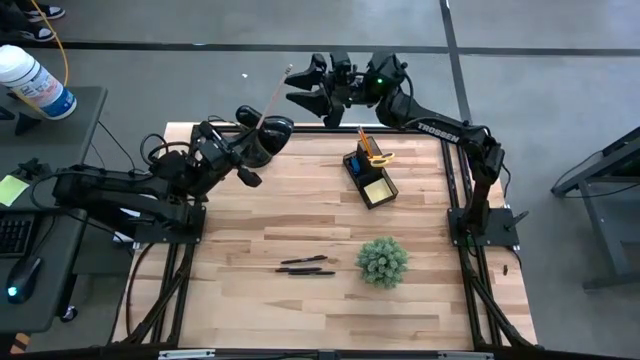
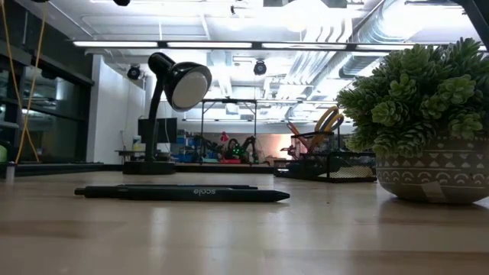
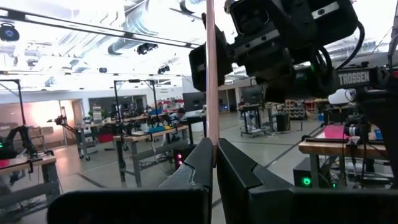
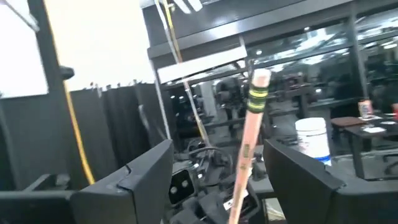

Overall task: Pick and place office supplies into organizer
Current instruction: Put the white pencil into the desk organizer

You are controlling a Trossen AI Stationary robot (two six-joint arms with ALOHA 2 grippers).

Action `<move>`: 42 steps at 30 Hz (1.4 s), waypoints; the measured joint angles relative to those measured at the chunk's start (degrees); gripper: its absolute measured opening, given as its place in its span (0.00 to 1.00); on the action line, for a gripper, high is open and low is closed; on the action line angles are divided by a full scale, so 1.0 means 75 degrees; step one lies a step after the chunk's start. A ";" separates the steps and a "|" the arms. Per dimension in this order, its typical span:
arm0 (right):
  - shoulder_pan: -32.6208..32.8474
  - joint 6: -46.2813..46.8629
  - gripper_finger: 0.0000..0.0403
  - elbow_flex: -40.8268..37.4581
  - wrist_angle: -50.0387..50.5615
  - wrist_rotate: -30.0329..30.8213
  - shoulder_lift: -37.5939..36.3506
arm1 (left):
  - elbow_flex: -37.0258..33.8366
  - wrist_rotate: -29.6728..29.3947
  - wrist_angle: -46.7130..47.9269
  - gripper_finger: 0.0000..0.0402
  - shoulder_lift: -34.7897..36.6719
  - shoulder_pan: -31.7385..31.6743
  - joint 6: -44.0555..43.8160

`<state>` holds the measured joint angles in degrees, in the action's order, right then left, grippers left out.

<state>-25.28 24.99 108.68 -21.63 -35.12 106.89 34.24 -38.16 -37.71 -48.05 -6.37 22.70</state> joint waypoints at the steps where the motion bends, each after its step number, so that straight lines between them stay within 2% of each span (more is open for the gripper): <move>1: 0.0000 -0.0030 0.61 0.0000 0.0008 0.0102 0.0000 | 0.0000 0.0000 0.0001 0.00 0.0000 0.0000 0.0000; 8: -0.0009 0.0059 0.60 0.0000 0.0023 0.0754 0.0003 | 0.0000 0.0107 0.0001 0.00 0.0000 0.0000 -0.0003; 29: 0.0140 0.0090 0.54 -0.0012 -0.0073 0.1073 0.0003 | 0.0000 0.0327 0.0022 0.00 -0.0006 0.0000 -0.0003; 34: 0.0137 0.0082 0.42 -0.0012 -0.0075 0.1073 0.0003 | 0.0000 0.0327 0.0022 0.00 -0.0006 0.0000 -0.0003; 42: 0.0137 -0.0073 0.12 -0.0012 -0.0073 0.1065 0.0003 | 0.0000 0.0315 0.0022 0.00 -0.0006 0.0000 -0.0006</move>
<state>-24.25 24.45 108.60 -22.17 -27.14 106.91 34.24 -35.79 -37.54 -48.10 -6.37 22.65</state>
